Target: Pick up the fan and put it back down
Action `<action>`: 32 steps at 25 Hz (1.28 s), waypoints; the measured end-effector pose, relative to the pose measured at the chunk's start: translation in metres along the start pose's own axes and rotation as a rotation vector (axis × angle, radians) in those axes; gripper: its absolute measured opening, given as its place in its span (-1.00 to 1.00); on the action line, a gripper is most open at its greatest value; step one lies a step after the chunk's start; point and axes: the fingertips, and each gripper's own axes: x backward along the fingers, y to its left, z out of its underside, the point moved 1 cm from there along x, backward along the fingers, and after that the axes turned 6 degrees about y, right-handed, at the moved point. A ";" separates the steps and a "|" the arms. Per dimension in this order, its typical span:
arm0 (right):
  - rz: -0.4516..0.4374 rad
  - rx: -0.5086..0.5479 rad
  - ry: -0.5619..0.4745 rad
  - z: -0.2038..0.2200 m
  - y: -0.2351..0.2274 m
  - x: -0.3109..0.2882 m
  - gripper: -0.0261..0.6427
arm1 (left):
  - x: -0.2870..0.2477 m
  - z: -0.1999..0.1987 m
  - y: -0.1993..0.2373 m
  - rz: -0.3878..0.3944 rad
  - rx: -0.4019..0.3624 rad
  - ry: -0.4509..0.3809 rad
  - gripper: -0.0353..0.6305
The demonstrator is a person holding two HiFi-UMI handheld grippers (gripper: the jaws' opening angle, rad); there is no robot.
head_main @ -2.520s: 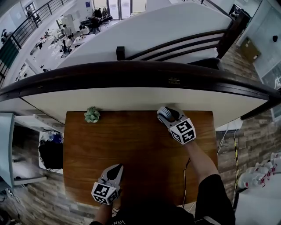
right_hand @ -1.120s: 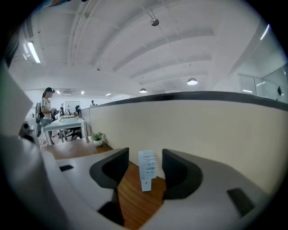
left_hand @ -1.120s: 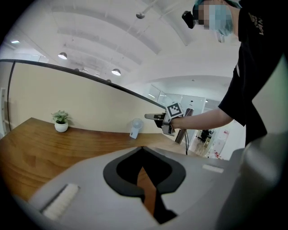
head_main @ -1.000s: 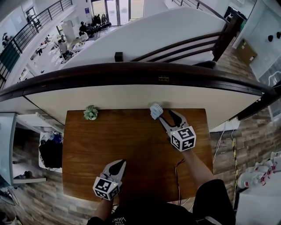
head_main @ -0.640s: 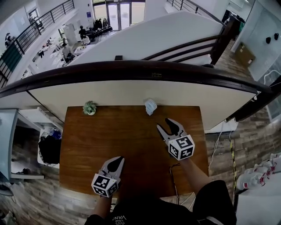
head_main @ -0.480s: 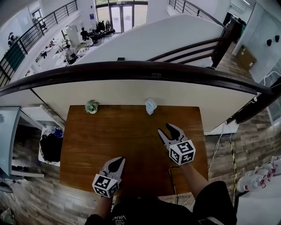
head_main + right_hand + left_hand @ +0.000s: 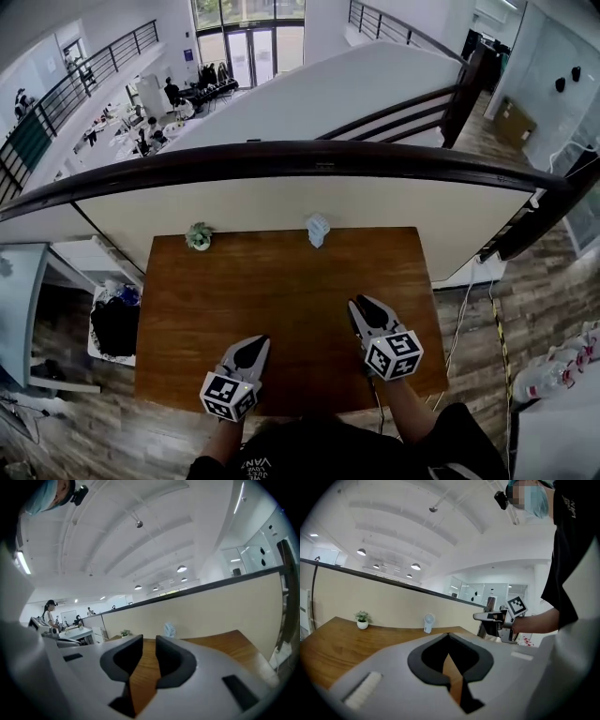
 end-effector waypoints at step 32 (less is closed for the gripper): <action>0.164 -0.100 0.063 0.116 0.188 0.114 -0.88 | 0.170 0.058 -0.010 0.153 -0.072 0.063 -0.86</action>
